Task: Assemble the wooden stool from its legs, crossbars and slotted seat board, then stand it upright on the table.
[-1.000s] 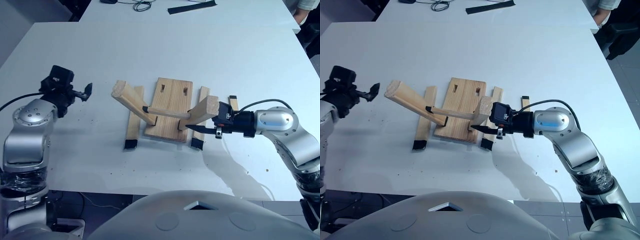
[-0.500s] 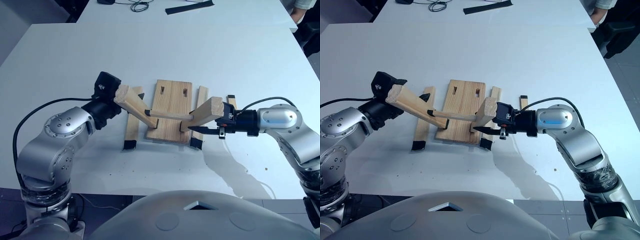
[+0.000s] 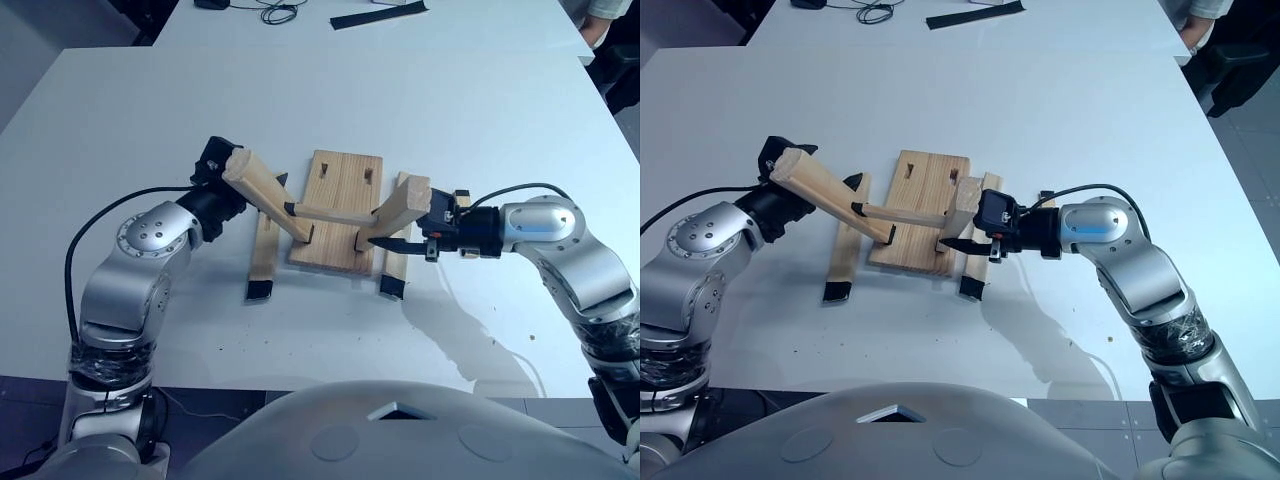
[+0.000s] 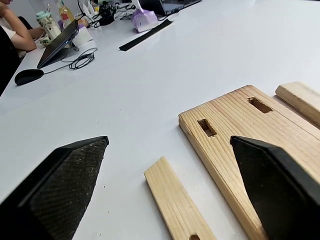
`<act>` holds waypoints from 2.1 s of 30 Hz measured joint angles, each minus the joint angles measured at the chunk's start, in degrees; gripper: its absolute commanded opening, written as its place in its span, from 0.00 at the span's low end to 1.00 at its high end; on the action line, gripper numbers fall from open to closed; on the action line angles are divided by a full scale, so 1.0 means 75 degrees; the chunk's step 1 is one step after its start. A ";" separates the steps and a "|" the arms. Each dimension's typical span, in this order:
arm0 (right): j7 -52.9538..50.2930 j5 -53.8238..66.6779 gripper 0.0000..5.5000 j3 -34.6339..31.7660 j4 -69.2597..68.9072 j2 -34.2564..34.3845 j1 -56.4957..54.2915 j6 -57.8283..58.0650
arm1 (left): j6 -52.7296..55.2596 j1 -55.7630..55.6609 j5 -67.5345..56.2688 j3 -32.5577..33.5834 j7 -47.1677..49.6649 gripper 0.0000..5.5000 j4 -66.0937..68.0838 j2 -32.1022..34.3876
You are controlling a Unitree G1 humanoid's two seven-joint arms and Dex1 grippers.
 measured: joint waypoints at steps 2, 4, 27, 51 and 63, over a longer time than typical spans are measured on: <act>-0.0034 -0.0027 0.57 -0.0007 0.0058 0.0024 -0.0018 -0.0013 | -0.0255 -0.0001 0.0075 0.0000 -0.0031 0.83 0.0203 -0.0028; -0.0084 -0.0051 0.62 -0.0020 0.0098 0.0029 -0.0019 -0.0022 | -0.0493 -0.0001 0.0162 0.0001 -0.0081 0.83 0.0427 -0.0034; -0.1886 0.1375 0.74 -0.4399 -0.0741 -0.0420 0.1809 0.0458 | 0.0738 -0.2529 -0.4322 0.2906 -0.0659 0.53 0.0915 0.0185; -0.6270 0.7627 0.74 -0.3078 -0.2053 0.1336 -0.4259 0.2796 | 0.0818 -0.3496 -0.8185 0.2417 0.1232 0.53 -0.0137 0.0152; -0.4849 0.6000 0.74 -0.1763 -0.1803 0.0862 -0.1240 0.2238 | -0.0257 -0.1463 -0.6126 0.0757 0.0257 0.53 -0.0624 0.0119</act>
